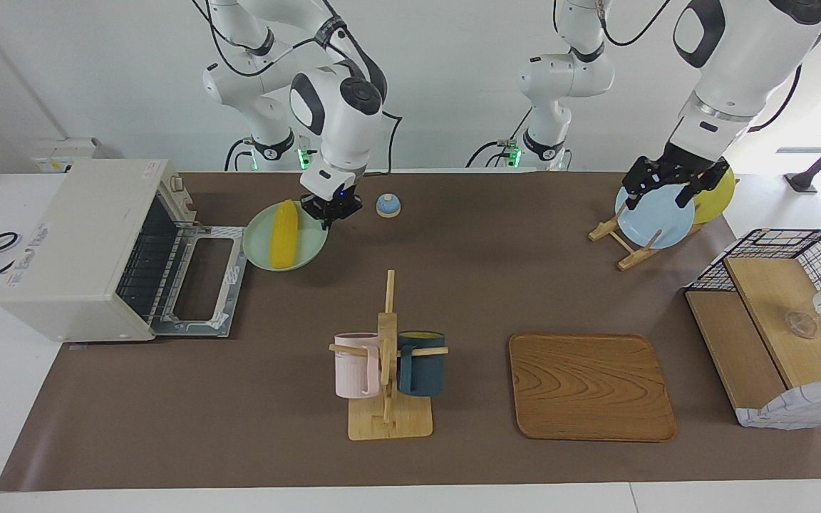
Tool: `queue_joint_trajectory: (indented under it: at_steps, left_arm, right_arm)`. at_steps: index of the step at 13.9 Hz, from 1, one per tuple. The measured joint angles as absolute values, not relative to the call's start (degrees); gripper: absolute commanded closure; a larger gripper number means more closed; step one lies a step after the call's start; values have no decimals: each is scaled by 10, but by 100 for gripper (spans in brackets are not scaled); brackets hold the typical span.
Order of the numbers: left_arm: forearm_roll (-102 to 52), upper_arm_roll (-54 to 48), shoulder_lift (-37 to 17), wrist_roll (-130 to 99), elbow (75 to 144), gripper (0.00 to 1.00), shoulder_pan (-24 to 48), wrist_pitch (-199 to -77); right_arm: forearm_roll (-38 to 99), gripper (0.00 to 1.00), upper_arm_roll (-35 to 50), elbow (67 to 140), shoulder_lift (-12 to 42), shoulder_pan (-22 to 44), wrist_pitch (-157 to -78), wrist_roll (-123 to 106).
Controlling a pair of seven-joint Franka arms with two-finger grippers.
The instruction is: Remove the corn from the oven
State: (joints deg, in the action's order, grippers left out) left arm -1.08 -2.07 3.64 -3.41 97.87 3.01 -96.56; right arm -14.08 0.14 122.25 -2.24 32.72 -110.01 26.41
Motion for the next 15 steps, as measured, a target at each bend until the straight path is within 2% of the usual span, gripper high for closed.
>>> queue_joint_trajectory:
  at_steps: [6,10,13,15]
  left_arm:
    - [-11,-21,36,-34,979,0,30,-967]
    - [-11,-21,36,-34,979,0,30,-967]
    - [-11,-21,36,-34,979,0,30,-967]
    - [-11,-21,36,-34,980,0,30,-967]
  right_arm:
    - [-130,100,2,1214,-4,379,-1108,332]
    - [-118,100,2,1164,36,416,-1107,358]
    - [-109,100,3,1110,93,450,-1102,415]
    - [-109,100,3,1052,160,481,-1101,459]
